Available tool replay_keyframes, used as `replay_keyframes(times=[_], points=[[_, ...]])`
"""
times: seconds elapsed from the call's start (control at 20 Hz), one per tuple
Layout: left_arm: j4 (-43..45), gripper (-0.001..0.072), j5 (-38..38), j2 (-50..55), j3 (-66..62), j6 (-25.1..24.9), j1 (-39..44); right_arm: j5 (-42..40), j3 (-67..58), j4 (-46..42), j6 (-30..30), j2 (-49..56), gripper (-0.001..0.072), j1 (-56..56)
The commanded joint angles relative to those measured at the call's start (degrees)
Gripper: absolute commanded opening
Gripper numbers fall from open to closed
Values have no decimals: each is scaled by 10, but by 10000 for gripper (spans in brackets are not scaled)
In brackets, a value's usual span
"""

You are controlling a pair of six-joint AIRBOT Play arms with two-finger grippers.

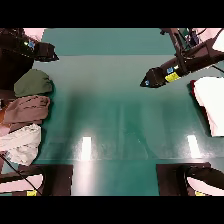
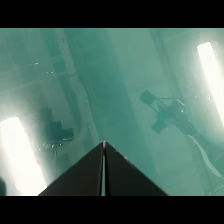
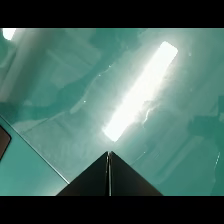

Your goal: Fold the shirts.

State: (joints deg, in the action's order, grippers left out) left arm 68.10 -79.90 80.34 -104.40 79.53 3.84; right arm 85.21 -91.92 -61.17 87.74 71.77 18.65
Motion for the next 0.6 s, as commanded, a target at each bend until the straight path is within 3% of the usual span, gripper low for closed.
replay_keyframes(times=[0.0,0.55], points=[[0,29,0,0,-1,0,0,-14,0,1,0,0,26,0],[0,29,0,0,-1,0,0,-12,0,1,0,0,27,0]])
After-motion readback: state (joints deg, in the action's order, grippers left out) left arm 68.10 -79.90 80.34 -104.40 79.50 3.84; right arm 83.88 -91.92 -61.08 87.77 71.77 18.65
